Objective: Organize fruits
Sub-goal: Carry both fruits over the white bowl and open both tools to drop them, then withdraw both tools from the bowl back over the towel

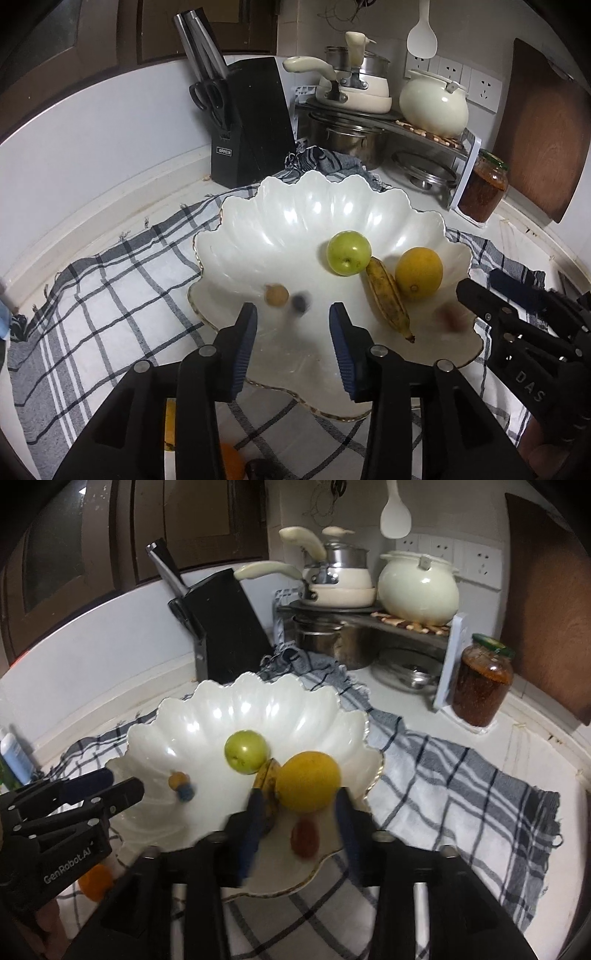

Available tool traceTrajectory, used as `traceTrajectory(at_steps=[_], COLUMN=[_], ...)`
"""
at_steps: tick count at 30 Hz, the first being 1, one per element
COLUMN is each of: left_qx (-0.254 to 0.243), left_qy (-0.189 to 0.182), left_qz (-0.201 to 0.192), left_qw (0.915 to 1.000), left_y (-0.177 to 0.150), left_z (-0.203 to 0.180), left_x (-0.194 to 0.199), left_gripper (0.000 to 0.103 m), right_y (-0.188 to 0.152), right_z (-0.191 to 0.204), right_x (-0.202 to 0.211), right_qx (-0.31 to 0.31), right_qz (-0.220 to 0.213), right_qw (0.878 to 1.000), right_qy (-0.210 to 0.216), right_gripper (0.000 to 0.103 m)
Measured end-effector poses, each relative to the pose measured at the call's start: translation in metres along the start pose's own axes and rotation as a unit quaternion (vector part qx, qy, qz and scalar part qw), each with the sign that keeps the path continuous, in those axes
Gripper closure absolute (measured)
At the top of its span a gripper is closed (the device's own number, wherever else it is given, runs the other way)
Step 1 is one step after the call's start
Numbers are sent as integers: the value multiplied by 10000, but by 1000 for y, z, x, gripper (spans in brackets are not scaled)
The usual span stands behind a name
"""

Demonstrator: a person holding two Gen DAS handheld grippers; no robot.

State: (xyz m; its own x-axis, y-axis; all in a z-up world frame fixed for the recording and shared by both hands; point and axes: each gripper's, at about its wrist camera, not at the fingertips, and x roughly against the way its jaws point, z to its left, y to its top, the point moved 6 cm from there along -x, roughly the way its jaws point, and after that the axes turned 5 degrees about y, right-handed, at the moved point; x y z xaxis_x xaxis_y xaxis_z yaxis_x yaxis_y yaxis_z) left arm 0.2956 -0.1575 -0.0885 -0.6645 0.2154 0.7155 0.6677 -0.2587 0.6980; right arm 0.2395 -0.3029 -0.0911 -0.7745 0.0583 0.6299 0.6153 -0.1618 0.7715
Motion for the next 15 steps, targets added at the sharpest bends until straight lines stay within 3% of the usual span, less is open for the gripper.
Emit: traceTrajectory(at_steps=[4,6,15], left_qx=[30,39,147], left_qy=[130,150,297], left_qz=[-97,-112,-254], left_qw=[9999,9998,9991], left_y=[0,0,-2], left_z=[4,6,17], left_x=[5,8,29], left_gripper=[45,43,25], right_y=[4,6,10], right_z=[-2,-2,4], right_x=[9,15,33], right_qx=[-3,4,27], right_qz=[-170,-258,-397], right_qw=[9997,9993,9985], right_qy=[-194,-280,-376], right_gripper=[23,17,13])
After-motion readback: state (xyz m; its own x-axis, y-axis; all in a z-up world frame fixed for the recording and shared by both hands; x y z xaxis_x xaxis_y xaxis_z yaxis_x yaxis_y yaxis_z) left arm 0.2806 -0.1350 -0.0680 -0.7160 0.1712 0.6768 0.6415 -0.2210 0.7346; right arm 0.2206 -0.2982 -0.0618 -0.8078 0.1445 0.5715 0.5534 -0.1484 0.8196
